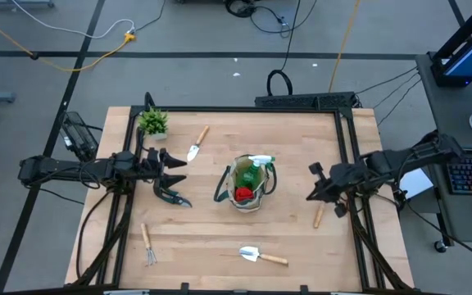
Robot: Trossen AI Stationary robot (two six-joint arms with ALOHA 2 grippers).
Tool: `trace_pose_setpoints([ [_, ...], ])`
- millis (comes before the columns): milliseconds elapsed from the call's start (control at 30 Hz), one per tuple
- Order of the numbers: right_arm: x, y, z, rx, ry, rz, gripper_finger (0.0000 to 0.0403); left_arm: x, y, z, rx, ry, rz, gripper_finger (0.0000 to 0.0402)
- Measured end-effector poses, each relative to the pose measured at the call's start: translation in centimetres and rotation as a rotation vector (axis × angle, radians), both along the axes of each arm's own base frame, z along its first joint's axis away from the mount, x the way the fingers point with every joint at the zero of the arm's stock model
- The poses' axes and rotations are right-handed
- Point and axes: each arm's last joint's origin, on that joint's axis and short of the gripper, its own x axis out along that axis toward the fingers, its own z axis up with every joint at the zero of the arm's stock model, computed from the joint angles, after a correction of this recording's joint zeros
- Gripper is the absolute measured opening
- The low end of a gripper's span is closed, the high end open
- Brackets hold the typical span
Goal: Pick & Place Garden tools in Gardening bag
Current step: Put the right light brown hand rake into the light brown gardening bag
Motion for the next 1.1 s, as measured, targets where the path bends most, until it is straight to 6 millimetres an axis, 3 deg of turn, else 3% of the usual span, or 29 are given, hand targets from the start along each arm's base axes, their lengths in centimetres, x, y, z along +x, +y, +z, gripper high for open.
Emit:
trace_pose_setpoints([
  [467,0.5,1.0,-0.8,-0.019,0.063,0.047,0.0017,0.0,0.0,-0.2,0.044,0.02,-0.002,0.0308],
  [767,1.6,1.4,-2.0,-0.043,0.159,0.054,0.0065,0.0,0.0,-0.3,0.071,0.034,-0.002,0.0308],
  [1100,2.1,3.4,-3.6,-0.037,0.289,0.186,0.0131,0.0,0.0,-0.5,0.07,0.057,-0.002,0.0308],
])
